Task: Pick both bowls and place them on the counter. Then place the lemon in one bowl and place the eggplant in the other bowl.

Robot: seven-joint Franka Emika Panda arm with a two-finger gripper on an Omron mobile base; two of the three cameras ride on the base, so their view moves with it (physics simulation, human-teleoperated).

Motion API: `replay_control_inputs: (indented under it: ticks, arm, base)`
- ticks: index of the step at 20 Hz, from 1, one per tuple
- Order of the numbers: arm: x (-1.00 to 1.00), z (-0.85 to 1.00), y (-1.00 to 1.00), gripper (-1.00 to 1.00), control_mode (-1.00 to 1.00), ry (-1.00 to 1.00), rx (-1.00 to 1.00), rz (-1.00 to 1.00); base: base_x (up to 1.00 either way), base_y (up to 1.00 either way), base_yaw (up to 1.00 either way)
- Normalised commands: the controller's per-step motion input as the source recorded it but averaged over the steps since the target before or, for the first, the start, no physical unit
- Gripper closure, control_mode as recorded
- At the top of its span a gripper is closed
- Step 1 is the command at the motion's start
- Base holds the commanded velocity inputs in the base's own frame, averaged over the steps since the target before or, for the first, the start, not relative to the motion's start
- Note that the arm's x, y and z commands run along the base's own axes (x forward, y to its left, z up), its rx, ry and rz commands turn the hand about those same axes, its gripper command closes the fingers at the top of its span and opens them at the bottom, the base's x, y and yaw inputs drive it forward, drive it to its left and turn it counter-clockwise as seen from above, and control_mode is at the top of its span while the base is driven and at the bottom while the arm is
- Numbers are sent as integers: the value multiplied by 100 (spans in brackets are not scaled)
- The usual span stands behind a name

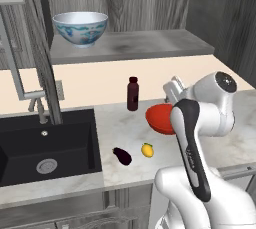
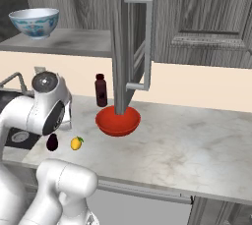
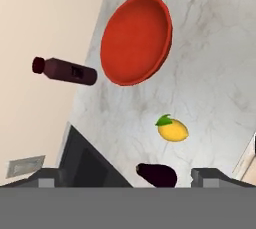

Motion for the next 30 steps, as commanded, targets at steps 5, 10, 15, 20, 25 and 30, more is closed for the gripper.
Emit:
replay_control_inputs:
  ticks: [5, 10, 15, 20, 25, 30]
  arm:
    - [-26, 60, 17, -100, -100, 0, 0, 6]
    - [-6, 57, 16, -100, -100, 0, 5, 9]
    - [-4, 50, 25, -100, -100, 0, 7, 9]
    - [0, 46, 31, -100, -100, 0, 4, 7]
    - [4, 43, 35, -100, -100, 0, 5, 6]
    - [19, 36, 38, -100, -100, -4, 10, 7]
  base:
    - [0, 0, 0]
    - [0, 0, 0]
    - [0, 0, 0]
    - [0, 0, 0]
    - [0, 0, 0]
    - [0, 0, 0]
